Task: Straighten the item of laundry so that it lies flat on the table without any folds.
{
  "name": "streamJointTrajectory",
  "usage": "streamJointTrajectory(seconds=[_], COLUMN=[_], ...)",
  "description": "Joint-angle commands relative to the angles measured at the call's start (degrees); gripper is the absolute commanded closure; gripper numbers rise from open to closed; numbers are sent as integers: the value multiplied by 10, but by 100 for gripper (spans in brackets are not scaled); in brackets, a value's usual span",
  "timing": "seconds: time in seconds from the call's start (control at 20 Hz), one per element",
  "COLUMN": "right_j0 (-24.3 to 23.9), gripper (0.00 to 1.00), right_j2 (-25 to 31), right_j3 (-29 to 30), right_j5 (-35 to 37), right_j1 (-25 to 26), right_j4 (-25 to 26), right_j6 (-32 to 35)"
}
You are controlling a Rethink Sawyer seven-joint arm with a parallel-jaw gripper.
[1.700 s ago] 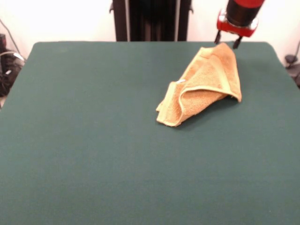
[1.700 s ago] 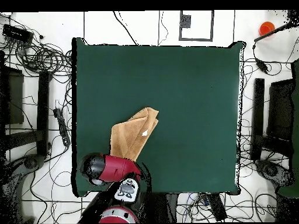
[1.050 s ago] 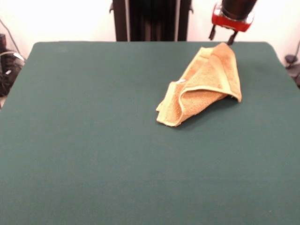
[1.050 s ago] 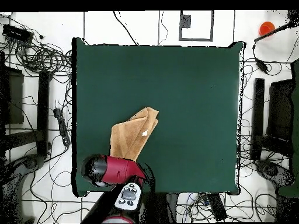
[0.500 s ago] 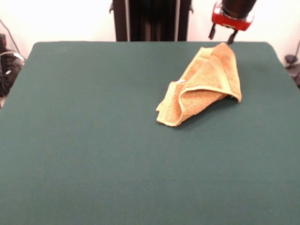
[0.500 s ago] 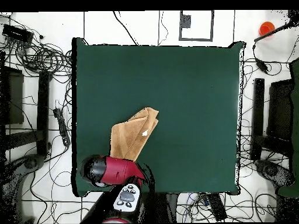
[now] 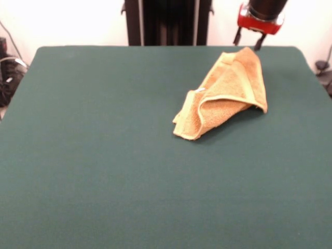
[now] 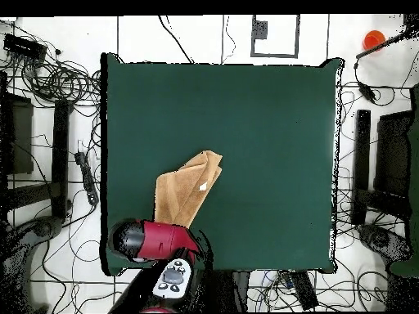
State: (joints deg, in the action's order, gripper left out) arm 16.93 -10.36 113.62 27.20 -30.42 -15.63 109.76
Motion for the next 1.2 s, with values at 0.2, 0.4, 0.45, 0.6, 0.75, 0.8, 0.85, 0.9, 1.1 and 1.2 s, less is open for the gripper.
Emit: streamJointTrajectory(seconds=[0.2,0.4,0.45,0.6,0.75,0.8,0.85,0.9,1.1,1.2], right_j0=[11,13,13,11,10,10,9,9,9,9], gripper=[0,0,0,0,0,0,0,0,0,0], right_j2=[29,27,26,26,26,26,26,26,24,22], right_j3=[-4,-5,-5,-5,-8,-9,-10,-10,-13,-15], right_j5=[-58,-68,-68,-67,-66,-66,-66,-67,-70,-72], right_j1=[-4,-1,-2,-3,-3,-3,-2,-2,-2,-1], right_j4=[21,24,24,25,28,30,30,30,33,34], right_j6=[85,89,90,91,91,89,89,91,91,91])
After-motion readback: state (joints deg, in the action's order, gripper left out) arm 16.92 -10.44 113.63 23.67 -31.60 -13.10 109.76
